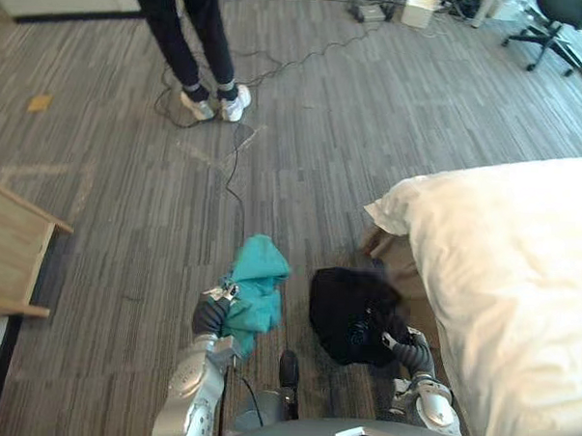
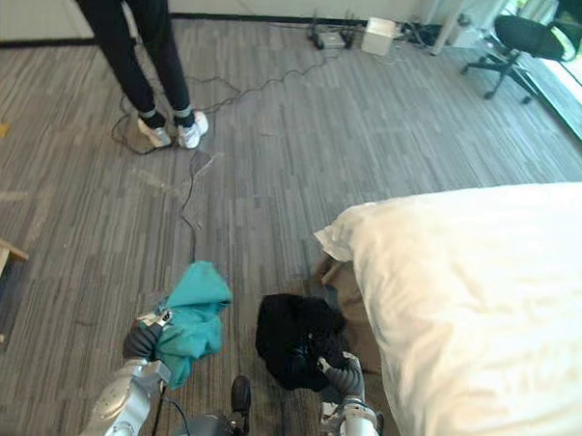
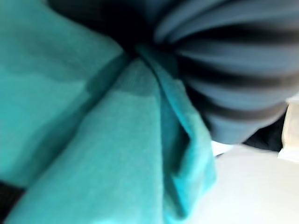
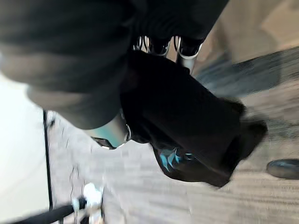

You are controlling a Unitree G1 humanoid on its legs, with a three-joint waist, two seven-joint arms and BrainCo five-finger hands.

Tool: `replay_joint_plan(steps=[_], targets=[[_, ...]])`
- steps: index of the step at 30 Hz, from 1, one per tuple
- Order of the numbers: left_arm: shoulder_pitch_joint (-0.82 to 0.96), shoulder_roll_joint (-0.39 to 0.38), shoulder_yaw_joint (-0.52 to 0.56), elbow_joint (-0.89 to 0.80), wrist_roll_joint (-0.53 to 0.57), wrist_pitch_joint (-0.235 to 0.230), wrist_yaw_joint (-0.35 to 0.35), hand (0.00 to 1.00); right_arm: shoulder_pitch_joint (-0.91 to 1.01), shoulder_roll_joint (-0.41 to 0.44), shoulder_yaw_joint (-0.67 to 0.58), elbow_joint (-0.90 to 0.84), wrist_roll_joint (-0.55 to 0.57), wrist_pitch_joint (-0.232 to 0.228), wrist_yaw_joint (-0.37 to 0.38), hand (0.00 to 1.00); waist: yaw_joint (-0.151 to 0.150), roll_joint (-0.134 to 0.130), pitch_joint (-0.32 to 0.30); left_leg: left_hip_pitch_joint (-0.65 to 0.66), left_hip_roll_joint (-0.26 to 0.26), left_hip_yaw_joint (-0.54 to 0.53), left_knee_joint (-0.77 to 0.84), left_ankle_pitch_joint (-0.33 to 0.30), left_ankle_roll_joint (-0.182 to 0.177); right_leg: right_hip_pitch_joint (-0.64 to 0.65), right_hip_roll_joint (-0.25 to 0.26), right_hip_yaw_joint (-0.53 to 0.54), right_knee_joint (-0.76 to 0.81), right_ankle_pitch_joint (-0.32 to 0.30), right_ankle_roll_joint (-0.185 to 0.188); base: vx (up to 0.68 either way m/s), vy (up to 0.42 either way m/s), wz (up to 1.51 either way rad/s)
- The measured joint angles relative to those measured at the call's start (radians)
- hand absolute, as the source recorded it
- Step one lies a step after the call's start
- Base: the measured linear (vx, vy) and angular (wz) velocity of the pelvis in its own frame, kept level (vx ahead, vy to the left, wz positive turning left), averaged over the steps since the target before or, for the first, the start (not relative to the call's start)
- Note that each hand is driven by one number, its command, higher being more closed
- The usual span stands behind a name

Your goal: Tidy the bed and pick cloth on bed and put in laundry

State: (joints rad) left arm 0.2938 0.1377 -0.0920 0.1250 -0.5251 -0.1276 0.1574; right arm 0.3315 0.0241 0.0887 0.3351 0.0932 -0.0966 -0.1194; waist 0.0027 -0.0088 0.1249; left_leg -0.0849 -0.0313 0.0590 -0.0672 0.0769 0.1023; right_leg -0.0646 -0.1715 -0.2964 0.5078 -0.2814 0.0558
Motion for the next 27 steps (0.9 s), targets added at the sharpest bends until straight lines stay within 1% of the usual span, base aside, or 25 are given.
replay_joint_plan(steps=[1,2,3,4,5,6,7,9,10,16,19,20,23,25,27], targets=[[0.000,0.001,-0.012,0.000,-0.001,-0.002,0.001,1.00,0.000,0.001,0.000,0.001,0.000,-0.001,0.000,1.00,-0.001,-0.003,0.004,0.015,-0.005,-0.010,0.001,0.000,-0.001,-0.002,0.010,0.014,-0.020,-0.005,-0.005,0.19,-0.006,0.96],[0.002,0.003,-0.040,0.001,-0.001,-0.003,0.000,1.00,0.000,0.000,-0.003,0.010,0.000,-0.004,0.000,1.00,0.001,-0.004,0.007,0.039,-0.014,-0.012,0.002,-0.003,-0.006,-0.004,0.018,0.020,-0.073,-0.003,-0.006,0.16,-0.017,0.70],[0.007,0.002,-0.061,0.001,-0.001,-0.009,-0.001,1.00,-0.002,0.001,-0.004,0.014,0.001,-0.006,0.000,1.00,0.004,-0.009,0.006,0.056,-0.019,-0.005,0.002,-0.014,-0.023,-0.008,0.019,0.030,-0.134,0.012,0.002,0.14,-0.020,0.55],[0.010,0.002,-0.067,0.001,0.000,-0.011,-0.002,1.00,-0.003,0.002,-0.002,0.014,0.001,-0.008,0.001,1.00,0.009,-0.011,0.006,0.061,-0.021,0.009,0.001,-0.020,-0.033,-0.013,0.017,0.039,-0.164,0.032,0.000,0.11,-0.023,0.19],[0.017,0.001,-0.067,0.001,0.003,-0.012,-0.005,1.00,-0.005,0.007,0.000,0.015,0.001,-0.009,0.002,1.00,0.015,-0.024,0.007,0.069,-0.026,0.030,0.001,-0.030,-0.044,-0.023,0.006,0.047,-0.199,0.085,-0.009,0.08,-0.052,-0.14],[0.029,0.004,-0.065,0.002,0.005,-0.014,-0.005,1.00,-0.009,0.011,0.006,0.016,0.001,-0.009,0.007,1.00,0.019,-0.045,0.004,0.073,-0.037,0.053,0.001,-0.041,-0.056,-0.040,-0.007,0.076,-0.226,0.133,0.001,0.06,-0.138,-0.48],[0.057,-0.004,-0.069,0.006,0.005,-0.013,-0.008,1.00,-0.012,0.005,0.005,0.019,0.001,-0.009,0.010,1.00,0.020,-0.046,0.000,0.071,-0.027,0.084,0.002,-0.061,-0.071,-0.026,0.007,0.092,-0.271,0.121,0.005,0.02,-0.156,-0.62],[0.071,-0.016,-0.083,0.007,0.005,-0.011,-0.022,1.00,-0.010,0.001,0.002,0.020,0.001,-0.009,0.019,1.00,0.014,-0.029,0.002,0.070,-0.007,0.110,-0.001,-0.064,-0.069,-0.024,0.029,0.100,-0.307,0.137,0.000,-0.01,-0.101,-0.42],[0.096,-0.004,-0.176,0.007,0.037,-0.007,-0.073,1.00,0.057,-0.005,0.019,0.039,0.002,-0.008,0.041,1.00,-0.015,-0.009,-0.017,0.138,0.013,0.156,-0.035,-0.072,-0.084,0.113,0.066,0.069,-0.478,0.187,0.005,0.00,-0.027,-0.11],[0.073,-0.006,-0.184,0.032,0.041,-0.008,-0.072,1.00,0.057,-0.006,0.017,0.059,0.002,-0.009,0.040,1.00,-0.015,-0.008,-0.016,0.148,0.013,0.161,-0.033,-0.073,-0.085,0.123,0.067,0.073,-0.484,0.188,0.004,0.00,0.000,-0.01],[0.008,-0.028,-0.185,0.182,0.061,-0.009,-0.060,1.00,0.052,-0.008,0.016,0.137,0.003,-0.009,0.035,1.00,-0.015,0.001,-0.013,0.191,0.013,0.183,-0.032,-0.077,-0.091,0.164,0.068,0.090,-0.495,0.190,0.004,-0.01,-0.006,-0.14],[-0.002,-0.032,-0.186,0.207,0.073,-0.009,-0.055,1.00,0.048,-0.008,0.016,0.152,0.003,-0.009,0.034,1.00,-0.015,0.003,-0.012,0.196,0.013,0.182,-0.032,-0.077,-0.091,0.169,0.069,0.089,-0.495,0.190,0.004,-0.03,-0.019,-0.08],[-0.064,-0.049,-0.185,0.346,0.126,-0.012,-0.018,1.00,0.014,-0.029,0.015,0.187,0.011,-0.009,0.024,1.00,-0.024,0.013,-0.009,0.211,0.017,0.182,-0.031,-0.077,-0.092,0.182,0.073,0.090,-0.494,0.193,0.000,-0.06,-0.024,-0.01],[-0.123,-0.062,-0.183,0.489,0.176,-0.016,0.011,1.00,-0.011,-0.042,0.018,0.202,0.012,-0.009,0.013,1.00,-0.013,0.013,-0.006,0.226,0.024,0.182,-0.031,-0.077,-0.093,0.199,0.081,0.090,-0.496,0.197,-0.004,-0.07,-0.027,-0.01],[-0.149,-0.065,-0.173,0.575,0.210,-0.015,0.042,1.00,-0.020,-0.045,0.021,0.202,0.012,-0.009,0.006,1.00,-0.013,0.012,-0.006,0.230,0.029,0.179,-0.030,-0.079,-0.096,0.209,0.086,0.089,-0.498,0.197,-0.005,-0.10,-0.051,0.00]])
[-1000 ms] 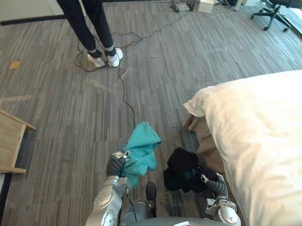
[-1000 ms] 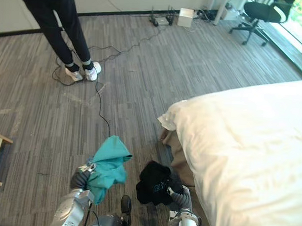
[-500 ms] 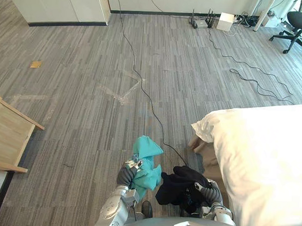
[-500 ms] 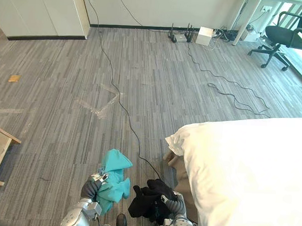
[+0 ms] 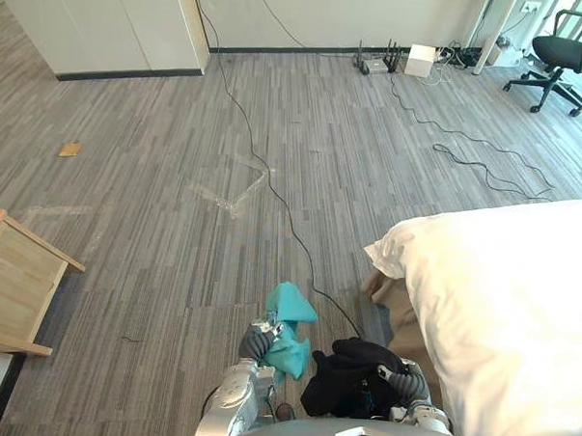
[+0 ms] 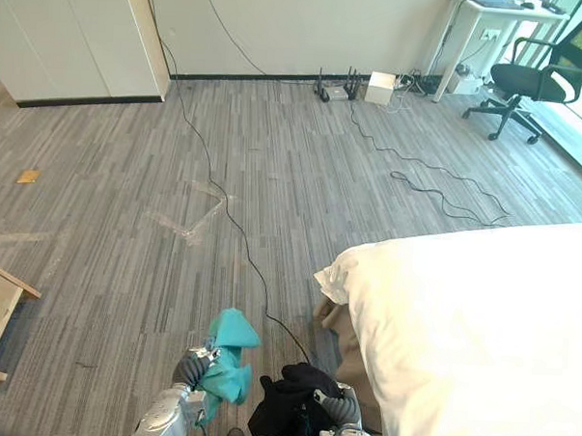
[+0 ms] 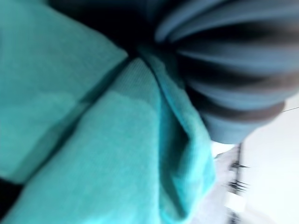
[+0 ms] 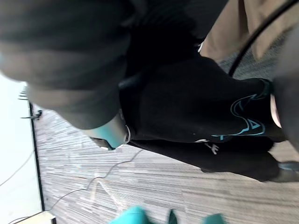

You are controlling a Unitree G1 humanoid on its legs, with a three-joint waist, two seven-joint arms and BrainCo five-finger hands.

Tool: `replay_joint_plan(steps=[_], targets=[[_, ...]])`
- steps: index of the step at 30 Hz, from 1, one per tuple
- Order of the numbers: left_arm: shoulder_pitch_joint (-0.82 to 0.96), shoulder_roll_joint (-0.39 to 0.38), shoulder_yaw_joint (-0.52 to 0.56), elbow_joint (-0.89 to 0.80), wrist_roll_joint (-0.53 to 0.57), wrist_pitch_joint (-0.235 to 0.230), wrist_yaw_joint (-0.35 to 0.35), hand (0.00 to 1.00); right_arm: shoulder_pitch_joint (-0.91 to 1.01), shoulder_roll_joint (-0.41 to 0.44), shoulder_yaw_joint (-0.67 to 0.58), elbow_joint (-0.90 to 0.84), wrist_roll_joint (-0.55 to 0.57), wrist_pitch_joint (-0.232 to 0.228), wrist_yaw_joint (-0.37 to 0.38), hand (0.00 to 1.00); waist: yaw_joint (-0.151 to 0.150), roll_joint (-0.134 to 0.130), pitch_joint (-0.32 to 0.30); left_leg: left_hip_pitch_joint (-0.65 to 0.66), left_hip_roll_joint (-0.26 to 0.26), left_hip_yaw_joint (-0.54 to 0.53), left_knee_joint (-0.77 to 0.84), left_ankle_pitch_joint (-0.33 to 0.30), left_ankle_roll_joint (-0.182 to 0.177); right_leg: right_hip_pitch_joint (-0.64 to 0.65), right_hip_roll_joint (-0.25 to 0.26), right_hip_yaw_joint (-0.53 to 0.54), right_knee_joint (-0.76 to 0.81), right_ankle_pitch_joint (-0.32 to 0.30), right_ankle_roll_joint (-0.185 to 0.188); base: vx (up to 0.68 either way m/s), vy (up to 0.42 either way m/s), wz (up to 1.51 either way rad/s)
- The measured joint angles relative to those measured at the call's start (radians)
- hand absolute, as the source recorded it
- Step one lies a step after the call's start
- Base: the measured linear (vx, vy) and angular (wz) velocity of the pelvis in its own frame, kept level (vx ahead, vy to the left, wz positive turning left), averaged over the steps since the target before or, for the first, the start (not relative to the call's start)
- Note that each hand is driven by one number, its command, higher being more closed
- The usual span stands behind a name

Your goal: Tidy the bed and pick cloth on bed and put in laundry

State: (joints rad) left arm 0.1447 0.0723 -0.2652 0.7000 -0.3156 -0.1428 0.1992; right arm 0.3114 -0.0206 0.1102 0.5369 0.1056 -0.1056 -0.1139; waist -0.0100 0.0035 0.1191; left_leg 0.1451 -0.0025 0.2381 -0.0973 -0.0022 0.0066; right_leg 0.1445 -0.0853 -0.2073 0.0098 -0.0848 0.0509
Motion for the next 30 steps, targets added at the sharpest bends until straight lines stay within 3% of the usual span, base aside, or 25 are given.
replay_joint_plan(steps=[2,4,7,13,15,17,18,19,20,22,24,25,27,30], targets=[[0.005,-0.001,0.012,0.023,0.014,0.000,0.014,1.00,-0.004,0.000,0.003,-0.009,0.000,0.000,-0.003,1.00,0.006,-0.001,0.002,-0.012,0.004,-0.005,0.014,-0.008,-0.011,-0.002,0.002,-0.005,-0.001,-0.001,-0.004,-0.08,-0.046,0.13],[-0.005,-0.003,0.039,0.026,0.015,-0.001,0.027,1.00,-0.013,-0.005,0.016,-0.037,0.000,-0.001,-0.003,1.00,0.027,-0.005,0.028,-0.099,0.020,-0.029,0.172,-0.075,-0.014,-0.014,0.000,-0.024,0.005,-0.010,-0.008,-0.03,-0.048,0.25],[-0.010,-0.005,0.064,0.026,0.023,-0.001,0.032,1.00,-0.021,-0.014,0.016,-0.088,0.001,-0.007,-0.002,1.00,0.043,0.008,0.060,-0.168,0.041,-0.041,0.291,-0.129,-0.025,-0.013,0.008,-0.044,0.004,-0.017,-0.009,-0.04,-0.033,0.22],[-0.008,-0.006,0.129,0.027,0.034,-0.015,0.048,1.00,-0.045,-0.027,0.017,-0.117,0.000,-0.012,0.006,1.00,0.091,0.007,0.066,-0.197,0.028,-0.025,0.271,-0.121,-0.024,-0.014,0.001,-0.054,-0.058,0.007,-0.010,0.07,0.002,0.09],[-0.009,-0.006,0.164,0.017,0.036,-0.016,0.048,1.00,-0.082,-0.026,0.021,-0.115,0.000,-0.011,0.005,1.00,0.096,-0.013,0.091,-0.288,0.031,0.043,0.400,-0.166,-0.019,0.003,-0.025,-0.061,-0.085,0.006,-0.026,0.10,0.029,0.24],[-0.003,-0.017,0.170,-0.017,0.036,-0.017,0.050,1.00,-0.084,-0.044,0.019,-0.114,0.000,-0.011,0.002,1.00,0.117,-0.003,0.093,-0.314,0.055,0.053,0.323,-0.130,-0.028,0.027,-0.025,-0.068,-0.083,-0.011,-0.001,0.05,0.017,0.00],[0.034,-0.018,0.178,-0.055,0.033,-0.019,0.051,1.00,-0.079,-0.039,0.020,-0.104,0.000,-0.010,-0.002,1.00,0.127,0.000,0.086,-0.301,0.056,0.066,0.326,-0.090,0.017,0.059,-0.033,-0.072,-0.081,-0.028,0.019,0.22,0.091,0.04],[0.058,-0.021,0.191,-0.096,0.032,-0.021,0.051,1.00,-0.066,-0.034,0.020,-0.109,0.000,-0.011,-0.004,1.00,0.135,-0.026,0.071,-0.282,0.030,0.071,0.311,-0.116,0.019,0.058,-0.061,-0.078,-0.052,-0.055,0.040,0.35,0.118,0.10],[0.066,-0.026,0.196,-0.113,0.030,-0.021,0.052,1.00,-0.057,-0.032,0.020,-0.108,0.000,-0.011,-0.005,1.00,0.134,-0.034,0.065,-0.278,0.020,0.070,0.309,-0.130,0.023,0.049,-0.073,-0.079,-0.025,-0.067,0.050,0.39,0.129,0.12],[0.085,-0.039,0.191,-0.165,0.022,-0.021,0.063,1.00,-0.054,-0.028,0.019,-0.109,-0.001,-0.011,-0.008,1.00,0.136,-0.033,0.063,-0.240,-0.003,0.061,0.281,-0.156,0.036,-0.011,-0.110,-0.073,0.158,-0.108,0.094,0.34,0.153,0.15],[0.103,-0.050,0.187,-0.211,-0.008,-0.021,0.064,1.00,-0.047,-0.028,0.015,-0.110,-0.003,-0.011,-0.010,1.00,0.129,-0.028,0.068,-0.157,-0.027,0.042,0.240,-0.168,0.055,-0.132,-0.179,-0.062,0.535,-0.114,0.127,0.38,0.215,0.36],[0.112,-0.044,0.186,-0.241,-0.027,-0.021,0.066,1.00,-0.030,-0.021,0.016,-0.111,-0.005,-0.010,-0.010,1.00,0.116,-0.034,0.073,-0.104,-0.048,0.007,0.238,-0.192,0.069,-0.198,-0.232,-0.066,0.764,-0.078,0.112,0.33,0.107,0.58],[0.115,-0.033,0.180,-0.280,-0.033,-0.021,0.069,1.00,-0.010,-0.017,0.016,-0.123,-0.011,-0.010,-0.010,1.00,0.081,-0.035,0.076,-0.039,-0.056,-0.061,0.237,-0.221,0.085,-0.258,-0.247,-0.074,0.963,-0.110,0.068,0.46,0.042,1.04],[0.093,-0.019,0.159,-0.334,-0.047,-0.024,0.068,1.00,0.001,-0.018,0.005,-0.190,-0.012,-0.010,-0.009,1.00,0.050,-0.014,0.090,0.013,-0.023,-0.149,0.218,-0.225,0.089,-0.378,-0.202,-0.122,0.954,-0.184,0.019,0.44,-0.076,0.98]])
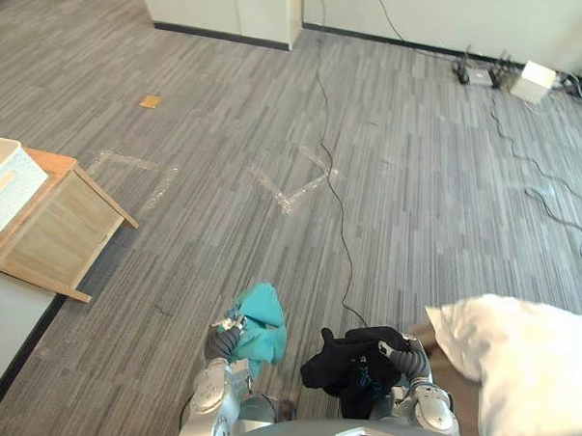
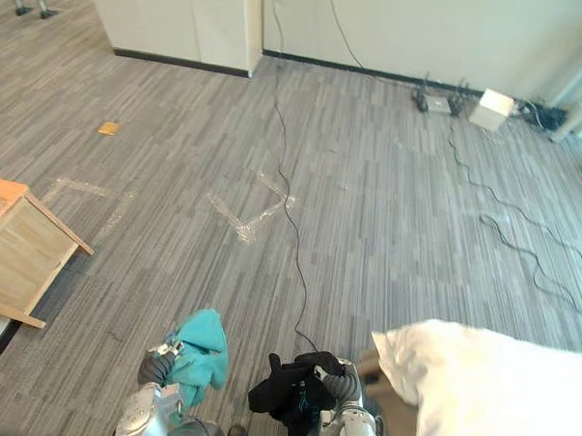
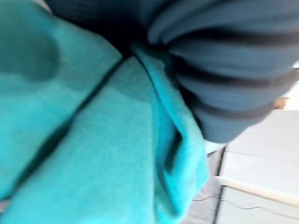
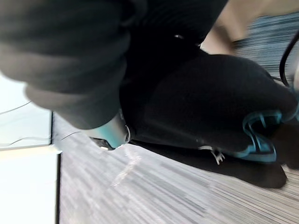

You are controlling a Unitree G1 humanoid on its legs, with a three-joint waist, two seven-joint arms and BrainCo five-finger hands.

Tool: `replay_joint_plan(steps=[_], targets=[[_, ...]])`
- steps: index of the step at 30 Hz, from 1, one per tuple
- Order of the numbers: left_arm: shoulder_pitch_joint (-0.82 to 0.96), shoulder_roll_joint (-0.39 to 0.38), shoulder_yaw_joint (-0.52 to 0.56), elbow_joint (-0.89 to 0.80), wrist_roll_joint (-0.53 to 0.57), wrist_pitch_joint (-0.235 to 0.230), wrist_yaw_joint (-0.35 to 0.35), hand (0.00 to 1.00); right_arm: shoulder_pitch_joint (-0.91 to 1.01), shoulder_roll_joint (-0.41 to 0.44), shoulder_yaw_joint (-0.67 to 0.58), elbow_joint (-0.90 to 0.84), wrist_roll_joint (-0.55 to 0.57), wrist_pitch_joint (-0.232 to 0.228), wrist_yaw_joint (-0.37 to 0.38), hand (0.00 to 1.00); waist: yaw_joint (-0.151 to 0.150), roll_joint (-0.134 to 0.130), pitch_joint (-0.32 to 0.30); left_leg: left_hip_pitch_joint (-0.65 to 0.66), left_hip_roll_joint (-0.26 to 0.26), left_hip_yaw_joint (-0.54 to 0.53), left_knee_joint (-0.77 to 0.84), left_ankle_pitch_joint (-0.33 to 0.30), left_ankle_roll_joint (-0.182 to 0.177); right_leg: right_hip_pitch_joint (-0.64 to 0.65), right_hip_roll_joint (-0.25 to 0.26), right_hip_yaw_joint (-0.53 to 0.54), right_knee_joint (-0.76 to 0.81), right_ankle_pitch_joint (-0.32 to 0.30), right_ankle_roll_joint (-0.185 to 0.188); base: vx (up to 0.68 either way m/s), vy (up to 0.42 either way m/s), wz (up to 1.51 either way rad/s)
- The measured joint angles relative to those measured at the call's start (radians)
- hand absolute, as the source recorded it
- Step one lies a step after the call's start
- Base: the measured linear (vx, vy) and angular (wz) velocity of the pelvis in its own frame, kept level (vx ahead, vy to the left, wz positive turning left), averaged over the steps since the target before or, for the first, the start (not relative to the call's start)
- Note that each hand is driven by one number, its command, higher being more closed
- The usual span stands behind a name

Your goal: Tidy the bed and pick cloth on bed and put in laundry

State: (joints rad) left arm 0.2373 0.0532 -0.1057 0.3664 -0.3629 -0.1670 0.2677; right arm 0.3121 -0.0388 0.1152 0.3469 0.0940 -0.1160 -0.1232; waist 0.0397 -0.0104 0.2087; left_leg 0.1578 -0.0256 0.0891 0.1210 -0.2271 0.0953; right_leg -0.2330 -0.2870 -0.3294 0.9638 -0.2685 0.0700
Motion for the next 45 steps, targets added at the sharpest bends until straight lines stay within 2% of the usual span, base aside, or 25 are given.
replay_joint_plan(steps=[3,4,6,7,8,11,14,15,16,19,21,23,24,25,26,28,30,34,35,36,37,40,41,44,45], targets=[[-0.036,-0.008,-0.044,-0.002,-0.010,-0.015,-0.009,1.00,-0.030,-0.001,-0.011,-0.023,0.000,0.000,0.001,1.00,-0.005,0.048,0.027,0.038,0.066,-0.051,0.007,-0.012,-0.041,-0.103,0.066,-0.005,-0.312,0.013,-0.002,0.50,-0.211,0.80],[-0.042,-0.010,-0.054,-0.002,-0.010,-0.016,-0.024,1.00,-0.040,-0.001,-0.011,-0.032,0.000,0.000,0.002,1.00,-0.007,0.059,0.029,0.058,0.099,-0.051,0.009,-0.047,-0.103,-0.136,0.081,0.038,-0.552,0.114,-0.001,0.48,-0.280,0.65],[-0.042,-0.013,-0.049,0.003,-0.010,-0.015,-0.028,1.00,-0.044,-0.002,-0.011,-0.041,0.000,0.001,0.003,1.00,-0.007,0.045,0.023,0.089,0.120,-0.052,0.008,-0.090,-0.172,-0.150,0.078,0.094,-0.764,0.284,0.007,0.54,-0.347,0.64],[-0.037,-0.007,-0.042,0.006,-0.009,-0.013,-0.028,1.00,-0.038,-0.003,-0.011,-0.040,-0.001,0.006,0.003,1.00,-0.006,0.042,0.024,0.127,0.147,-0.055,0.007,-0.114,-0.212,-0.128,0.082,0.115,-0.815,0.477,-0.020,0.68,-0.438,0.25],[-0.042,-0.036,-0.028,0.031,-0.009,-0.007,-0.028,1.00,-0.082,-0.025,-0.022,-0.031,-0.002,0.015,0.004,1.00,0.013,0.109,0.034,0.132,0.209,-0.049,0.027,-0.104,-0.235,-0.123,0.139,0.094,-0.767,0.461,-0.059,0.64,-0.440,0.13],[-0.051,-0.066,-0.016,0.045,-0.010,-0.008,-0.048,1.00,-0.107,-0.022,-0.069,-0.023,-0.002,0.024,0.004,1.00,0.004,0.111,0.041,0.157,0.225,-0.060,0.057,0.044,-0.239,-0.135,0.130,0.090,-0.574,0.304,-0.062,0.46,-0.319,0.32],[-0.045,-0.082,0.006,0.070,-0.022,-0.011,-0.067,1.00,-0.109,-0.046,-0.042,0.008,0.001,0.021,0.017,1.00,0.008,0.108,0.042,-0.017,0.293,-0.065,0.477,0.247,-0.179,0.013,0.166,0.035,-0.629,0.194,-0.082,0.49,-0.333,0.36],[-0.043,-0.083,0.006,0.084,-0.042,-0.011,-0.067,1.00,-0.112,-0.054,-0.028,0.014,0.002,0.020,0.022,1.00,0.020,0.118,0.049,-0.115,0.345,-0.046,0.687,0.249,-0.170,0.089,0.211,0.019,-0.698,0.183,-0.107,0.45,-0.203,0.03],[-0.042,-0.080,0.007,0.090,-0.060,-0.011,-0.068,1.00,-0.115,-0.053,-0.028,0.023,0.004,0.020,0.022,1.00,0.035,0.124,0.050,-0.199,0.345,-0.025,0.829,0.143,-0.157,0.144,0.235,0.024,-0.732,0.167,-0.129,0.53,-0.231,-0.10],[-0.020,-0.079,0.005,0.088,-0.061,-0.011,-0.072,1.00,-0.120,-0.052,-0.028,0.043,0.013,0.021,0.023,1.00,0.065,0.106,0.061,-0.330,0.268,0.067,0.813,0.003,-0.170,0.251,0.242,0.049,-0.803,0.148,-0.127,0.43,-0.109,-0.34],[-0.012,-0.079,0.006,0.087,-0.065,-0.011,-0.073,1.00,-0.117,-0.052,-0.028,0.049,0.013,0.021,0.023,1.00,0.069,0.101,0.065,-0.373,0.244,0.112,0.709,-0.032,-0.159,0.296,0.240,0.059,-0.829,0.144,-0.106,0.45,0.010,-0.24],[-0.012,-0.081,0.006,0.086,-0.083,-0.010,-0.073,1.00,-0.120,-0.055,-0.032,0.064,0.013,0.021,0.023,1.00,0.070,0.100,0.063,-0.406,0.185,0.158,0.464,-0.021,-0.152,0.346,0.217,0.061,-0.845,0.122,-0.071,0.43,0.104,-0.07],[-0.013,-0.084,0.005,0.083,-0.085,-0.010,-0.074,1.00,-0.118,-0.057,-0.036,0.073,0.013,0.022,0.023,1.00,0.072,0.110,0.057,-0.404,0.161,0.187,0.266,0.088,-0.142,0.369,0.214,0.053,-0.851,0.104,-0.044,0.44,0.148,0.19],[-0.016,-0.082,0.006,0.081,-0.087,-0.008,-0.073,1.00,-0.121,-0.053,-0.035,0.103,0.013,0.025,0.021,1.00,0.074,0.095,0.050,-0.379,0.134,0.233,0.197,0.155,-0.053,0.394,0.199,0.046,-0.853,0.077,-0.016,0.60,0.194,0.53],[-0.021,-0.079,0.011,0.065,-0.087,-0.007,-0.072,1.00,-0.113,-0.042,-0.030,0.104,0.012,0.029,0.018,1.00,0.076,0.048,0.030,-0.369,0.087,0.262,0.152,0.171,-0.050,0.406,0.164,0.024,-0.879,0.081,-0.004,0.35,0.109,0.58],[-0.025,-0.079,0.017,0.042,-0.088,-0.005,-0.073,1.00,-0.109,-0.034,-0.028,0.105,0.012,0.029,0.011,1.00,0.080,0.023,0.034,-0.371,0.069,0.293,0.165,0.165,-0.040,0.446,0.149,-0.003,-0.930,0.102,0.027,0.32,0.071,0.61],[-0.020,-0.099,0.031,0.033,-0.098,0.006,-0.070,1.00,-0.126,-0.034,-0.028,0.113,0.012,0.031,0.003,1.00,0.089,0.016,0.034,-0.355,0.068,0.324,0.223,0.122,0.030,0.518,0.147,-0.014,-0.971,0.155,0.061,0.34,0.057,0.56],[0.026,-0.094,0.037,0.001,-0.099,0.006,-0.070,1.00,-0.139,-0.044,-0.011,0.160,0.000,0.029,0.005,1.00,0.113,0.031,0.000,-0.218,0.074,0.334,0.130,0.052,0.008,0.443,0.126,0.015,-0.618,0.171,0.100,0.33,0.086,0.32],[0.029,-0.083,0.043,0.001,-0.100,0.011,-0.070,1.00,-0.141,-0.040,-0.010,0.175,-0.001,0.033,0.005,1.00,0.112,0.002,0.001,-0.162,0.041,0.299,0.085,0.024,0.007,0.343,0.069,0.027,-0.329,0.205,0.153,0.31,0.056,0.58],[0.032,-0.077,0.047,0.001,-0.100,0.014,-0.069,1.00,-0.139,-0.036,-0.008,0.178,-0.001,0.033,0.006,1.00,0.106,-0.014,0.001,-0.139,0.021,0.269,0.071,0.015,0.012,0.302,0.038,0.035,-0.223,0.253,0.168,0.39,0.024,1.07],[0.040,-0.061,0.039,0.002,-0.100,0.025,-0.067,1.00,-0.132,-0.029,-0.009,0.184,-0.001,0.036,0.006,1.00,0.084,-0.028,0.001,-0.097,-0.004,0.217,0.060,0.001,0.015,0.248,-0.010,0.038,-0.059,0.279,0.147,0.27,-0.018,1.07],[0.055,-0.044,0.036,0.001,-0.098,0.028,-0.066,1.00,-0.099,-0.030,-0.018,0.154,-0.001,0.036,0.006,1.00,0.049,-0.013,-0.019,-0.034,0.014,0.070,0.055,-0.026,0.011,0.150,-0.026,-0.006,0.026,0.136,0.020,0.37,-0.076,1.61],[0.056,-0.043,0.037,0.001,-0.098,0.028,-0.066,1.00,-0.097,-0.030,-0.020,0.140,-0.001,0.035,0.006,1.00,0.049,-0.008,-0.020,-0.030,0.023,0.043,0.054,-0.029,0.005,0.123,-0.022,-0.008,0.001,0.116,0.020,0.34,-0.131,1.37],[0.060,-0.040,0.036,0.001,-0.095,0.028,-0.066,1.00,-0.109,-0.030,-0.026,0.091,-0.001,0.028,0.007,1.00,0.035,0.016,-0.021,-0.011,0.083,-0.045,0.056,-0.030,-0.039,0.027,0.044,-0.001,-0.286,0.087,0.016,0.44,-0.269,1.14],[0.059,-0.038,0.037,0.001,-0.093,0.028,-0.066,1.00,-0.121,-0.030,-0.032,0.090,-0.001,0.027,0.006,1.00,0.030,0.031,-0.013,0.002,0.119,-0.058,0.055,-0.037,-0.083,0.016,0.092,0.032,-0.479,0.110,0.023,0.30,-0.253,0.77]])
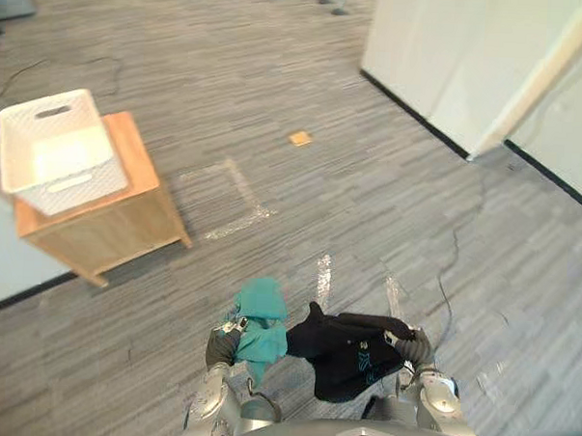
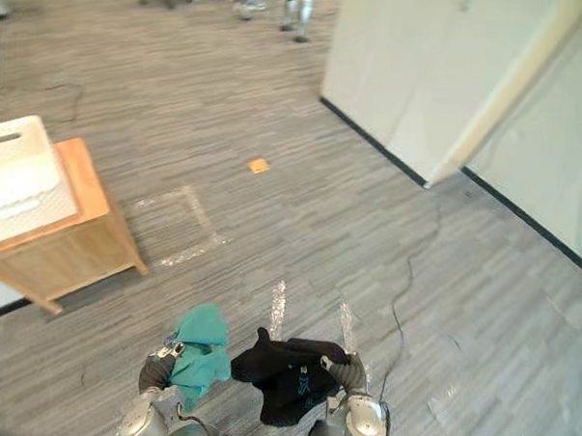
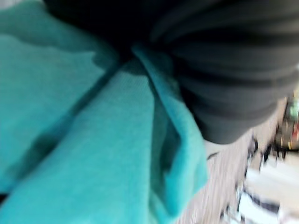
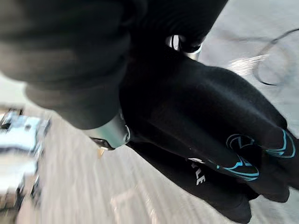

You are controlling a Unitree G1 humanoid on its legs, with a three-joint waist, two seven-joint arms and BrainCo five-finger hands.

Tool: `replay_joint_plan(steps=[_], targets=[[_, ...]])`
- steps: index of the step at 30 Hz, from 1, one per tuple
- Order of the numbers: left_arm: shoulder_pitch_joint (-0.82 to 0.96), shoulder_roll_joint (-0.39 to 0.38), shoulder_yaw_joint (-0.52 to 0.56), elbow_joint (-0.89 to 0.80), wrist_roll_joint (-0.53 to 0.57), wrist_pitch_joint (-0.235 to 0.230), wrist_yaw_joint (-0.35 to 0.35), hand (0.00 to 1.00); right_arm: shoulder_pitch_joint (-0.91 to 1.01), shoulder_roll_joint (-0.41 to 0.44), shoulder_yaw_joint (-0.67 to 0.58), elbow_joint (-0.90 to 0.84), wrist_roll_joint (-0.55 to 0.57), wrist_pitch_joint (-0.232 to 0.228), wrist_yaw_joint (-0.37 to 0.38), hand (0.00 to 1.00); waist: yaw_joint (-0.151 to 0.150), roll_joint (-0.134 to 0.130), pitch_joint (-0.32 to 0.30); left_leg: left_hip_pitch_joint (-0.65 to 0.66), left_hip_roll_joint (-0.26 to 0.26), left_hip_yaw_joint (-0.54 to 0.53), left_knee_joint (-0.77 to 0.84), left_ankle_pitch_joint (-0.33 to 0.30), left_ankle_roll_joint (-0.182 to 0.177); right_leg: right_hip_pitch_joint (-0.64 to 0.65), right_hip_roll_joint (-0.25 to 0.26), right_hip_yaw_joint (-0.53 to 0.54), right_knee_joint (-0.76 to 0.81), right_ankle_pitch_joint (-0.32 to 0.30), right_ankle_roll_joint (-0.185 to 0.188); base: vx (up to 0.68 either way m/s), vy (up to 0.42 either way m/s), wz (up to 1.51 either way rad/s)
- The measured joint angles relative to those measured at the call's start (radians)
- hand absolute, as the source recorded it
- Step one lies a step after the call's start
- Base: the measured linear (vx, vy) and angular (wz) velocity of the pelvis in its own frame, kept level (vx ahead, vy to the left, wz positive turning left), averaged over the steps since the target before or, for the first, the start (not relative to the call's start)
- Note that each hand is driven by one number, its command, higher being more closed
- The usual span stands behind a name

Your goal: Tidy the bed and pick cloth on bed and put in laundry

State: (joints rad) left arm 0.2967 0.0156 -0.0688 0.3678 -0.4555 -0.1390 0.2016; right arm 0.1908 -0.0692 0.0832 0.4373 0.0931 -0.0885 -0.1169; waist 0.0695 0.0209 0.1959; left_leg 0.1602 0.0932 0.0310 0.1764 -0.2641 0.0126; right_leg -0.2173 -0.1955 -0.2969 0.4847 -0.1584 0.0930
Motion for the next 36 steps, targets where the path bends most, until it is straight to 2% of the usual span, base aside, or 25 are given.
replay_joint_plan(steps=[1,2,4,5,6,8,10,12,14,15,16,17,18,19,21,22,25,28,29,30,32,33,34,35,36], targets=[[0.000,0.002,0.002,-0.001,0.006,0.000,0.000,1.00,-0.015,0.000,-0.001,-0.012,0.000,0.000,0.000,1.00,0.003,0.001,-0.001,0.009,0.018,-0.006,0.000,-0.010,-0.024,-0.014,0.017,0.024,-0.128,0.047,-0.008,0.39,-0.343,0.83],[0.002,0.005,0.004,-0.001,0.015,-0.001,0.000,1.00,-0.022,0.000,-0.002,-0.031,0.000,0.000,-0.001,1.00,0.004,-0.001,-0.002,0.028,0.037,-0.017,0.000,-0.034,-0.064,-0.033,0.017,0.047,-0.260,0.132,-0.002,0.33,-0.309,0.49],[0.011,0.007,0.004,-0.001,0.016,0.000,0.000,1.00,-0.030,0.000,-0.003,-0.040,0.000,0.000,-0.003,1.00,0.004,-0.009,-0.007,0.068,0.060,-0.018,0.001,-0.071,-0.120,-0.056,0.004,0.091,-0.358,0.217,-0.010,0.45,-0.463,0.31],[0.006,-0.010,0.005,0.018,0.017,0.007,0.000,1.00,-0.026,-0.018,-0.025,-0.049,0.000,0.003,-0.003,1.00,0.012,0.040,-0.009,0.103,0.129,-0.025,0.006,-0.096,-0.163,-0.053,0.049,0.058,-0.278,0.260,-0.032,0.51,-0.545,0.20],[0.009,-0.015,0.004,0.011,0.018,0.007,-0.004,1.00,-0.030,-0.017,-0.041,-0.057,0.000,0.004,-0.005,1.00,0.010,0.054,-0.009,0.099,0.147,-0.017,0.008,-0.079,-0.174,-0.062,0.057,0.049,-0.242,0.237,-0.036,0.47,-0.519,0.29],[-0.020,-0.043,-0.007,0.010,0.019,0.005,-0.013,1.00,-0.011,-0.021,-0.107,-0.103,0.000,0.006,-0.006,1.00,-0.010,0.052,-0.002,0.101,0.174,-0.024,-0.004,0.026,-0.195,-0.116,0.050,0.064,-0.059,0.120,-0.029,0.39,-0.437,0.49],[-0.040,-0.049,-0.007,0.011,0.026,0.003,-0.028,1.00,0.002,-0.023,-0.125,-0.123,0.000,0.005,-0.005,1.00,-0.014,0.059,-0.008,0.101,0.207,-0.028,0.004,0.084,-0.206,-0.116,0.069,0.044,-0.016,0.068,-0.031,0.31,-0.348,0.23],[-0.048,-0.047,-0.006,0.014,0.036,-0.001,-0.031,1.00,0.003,-0.018,-0.128,-0.127,0.000,0.005,-0.004,1.00,-0.019,0.053,-0.012,0.073,0.239,-0.045,0.020,0.144,-0.197,-0.112,0.097,0.017,-0.029,0.045,-0.044,0.27,-0.350,0.15],[-0.059,-0.050,-0.013,0.033,0.035,0.000,-0.032,1.00,0.012,-0.003,-0.125,-0.127,0.000,0.005,-0.004,1.00,-0.042,0.043,-0.012,-0.008,0.259,-0.028,0.103,0.213,-0.148,-0.084,0.110,-0.023,-0.085,0.024,-0.049,0.20,-0.281,0.49],[-0.068,-0.052,-0.023,0.044,0.033,0.001,-0.032,1.00,0.032,0.002,-0.114,-0.127,0.000,0.005,-0.004,1.00,-0.056,0.040,-0.011,-0.067,0.280,0.025,0.198,0.253,-0.095,-0.045,0.125,-0.035,-0.136,0.020,-0.058,0.19,-0.255,0.50],[-0.067,-0.052,-0.041,0.044,0.033,0.001,-0.037,1.00,0.043,0.009,-0.106,-0.128,0.001,0.005,-0.004,1.00,-0.048,0.036,-0.004,-0.131,0.273,0.049,0.357,0.164,-0.096,-0.002,0.141,-0.034,-0.184,0.021,-0.080,0.21,-0.267,0.29],[-0.066,-0.052,-0.054,0.043,0.033,0.001,-0.044,1.00,0.042,0.008,-0.106,-0.128,0.001,0.005,-0.005,1.00,-0.039,0.039,-0.004,-0.176,0.235,0.029,0.462,0.090,-0.124,0.027,0.157,-0.033,-0.221,0.020,-0.098,0.17,-0.179,-0.04],[-0.066,-0.048,-0.067,0.042,0.032,0.001,-0.048,1.00,0.039,0.009,-0.106,-0.128,0.001,0.004,-0.005,1.00,-0.028,0.044,-0.006,-0.208,0.187,0.005,0.513,0.041,-0.151,0.052,0.166,-0.033,-0.245,0.019,-0.129,0.14,-0.112,-0.16],[-0.066,-0.042,-0.081,0.040,0.031,0.001,-0.050,1.00,0.039,0.008,-0.106,-0.128,0.001,0.003,-0.005,1.00,-0.020,0.048,-0.008,-0.233,0.149,0.016,0.528,0.012,-0.152,0.077,0.177,-0.033,-0.269,0.020,-0.139,0.13,-0.065,-0.10],[-0.064,-0.040,-0.088,0.031,0.029,0.000,-0.051,1.00,0.036,0.009,-0.100,-0.126,0.001,0.003,-0.005,1.00,-0.007,0.051,-0.006,-0.279,0.111,0.074,0.493,-0.011,-0.115,0.115,0.194,-0.033,-0.295,0.016,-0.162,0.15,-0.032,-0.07],[-0.062,-0.036,-0.087,0.020,0.022,0.000,-0.051,1.00,0.033,0.009,-0.088,-0.124,0.001,0.003,-0.006,1.00,0.000,0.039,0.001,-0.302,0.085,0.089,0.469,-0.028,-0.088,0.127,0.193,-0.020,-0.296,0.007,-0.168,0.17,0.012,-0.17],[-0.037,-0.025,-0.086,-0.020,0.011,0.000,-0.051,1.00,0.013,0.010,-0.066,-0.116,0.001,0.002,-0.007,1.00,0.005,0.021,0.016,-0.340,0.042,0.068,0.334,-0.033,-0.088,0.148,0.185,0.014,-0.319,0.002,-0.165,0.17,0.069,-0.25],[-0.030,-0.026,-0.085,-0.032,0.010,0.001,-0.051,1.00,0.001,0.002,-0.065,-0.084,0.002,0.002,-0.017,1.00,0.011,0.017,0.037,-0.335,0.009,0.099,0.156,0.068,-0.054,0.174,0.147,0.052,-0.315,-0.013,-0.120,0.15,0.145,-0.34],[-0.030,-0.026,-0.085,-0.031,0.010,0.003,-0.051,1.00,0.009,0.009,-0.066,-0.077,0.002,0.003,-0.025,1.00,0.023,0.005,0.031,-0.281,-0.024,0.133,0.079,0.115,-0.031,0.186,0.125,0.072,-0.321,0.006,-0.062,0.26,0.165,-0.06],[-0.036,-0.024,-0.084,-0.033,0.011,0.003,-0.050,1.00,0.013,0.009,-0.066,-0.076,0.001,0.003,-0.027,1.00,0.024,0.004,0.033,-0.278,-0.031,0.144,0.077,0.115,-0.032,0.201,0.123,0.076,-0.341,0.014,-0.051,0.34,0.191,0.05],[-0.048,-0.022,-0.071,-0.060,0.012,0.003,-0.048,1.00,0.002,0.010,-0.063,-0.076,0.001,0.002,-0.035,1.00,0.032,-0.002,0.044,-0.316,-0.034,0.189,0.203,0.092,-0.070,0.270,0.101,0.090,-0.421,0.036,-0.051,0.20,0.134,0.17],[-0.051,-0.013,-0.078,-0.073,0.014,0.002,-0.046,1.00,-0.010,0.011,-0.063,-0.067,0.001,0.002,-0.044,1.00,0.026,-0.003,0.052,-0.349,-0.033,0.219,0.232,0.064,-0.033,0.309,0.078,0.074,-0.443,0.047,-0.040,0.15,0.145,0.30],[-0.038,-0.029,-0.088,-0.099,0.017,0.005,-0.046,1.00,0.006,-0.004,-0.065,-0.065,0.001,0.000,-0.045,1.00,0.023,0.019,0.035,-0.331,-0.012,0.245,0.158,0.069,0.009,0.342,0.090,0.065,-0.461,0.030,-0.017,0.15,0.160,0.28],[-0.035,-0.026,-0.087,-0.102,0.017,0.005,-0.046,1.00,0.004,-0.001,-0.066,-0.058,0.001,0.002,-0.045,1.00,0.028,0.013,0.033,-0.314,-0.030,0.247,0.158,0.052,0.012,0.363,0.071,0.063,-0.458,0.006,-0.006,0.18,0.139,0.19],[-0.025,-0.026,-0.086,-0.103,0.017,0.006,-0.043,1.00,0.008,0.002,-0.064,-0.059,0.001,0.002,-0.044,1.00,0.030,-0.010,0.021,-0.283,-0.060,0.251,0.138,0.029,0.022,0.360,0.040,0.058,-0.396,-0.034,0.025,0.24,0.117,0.12]])
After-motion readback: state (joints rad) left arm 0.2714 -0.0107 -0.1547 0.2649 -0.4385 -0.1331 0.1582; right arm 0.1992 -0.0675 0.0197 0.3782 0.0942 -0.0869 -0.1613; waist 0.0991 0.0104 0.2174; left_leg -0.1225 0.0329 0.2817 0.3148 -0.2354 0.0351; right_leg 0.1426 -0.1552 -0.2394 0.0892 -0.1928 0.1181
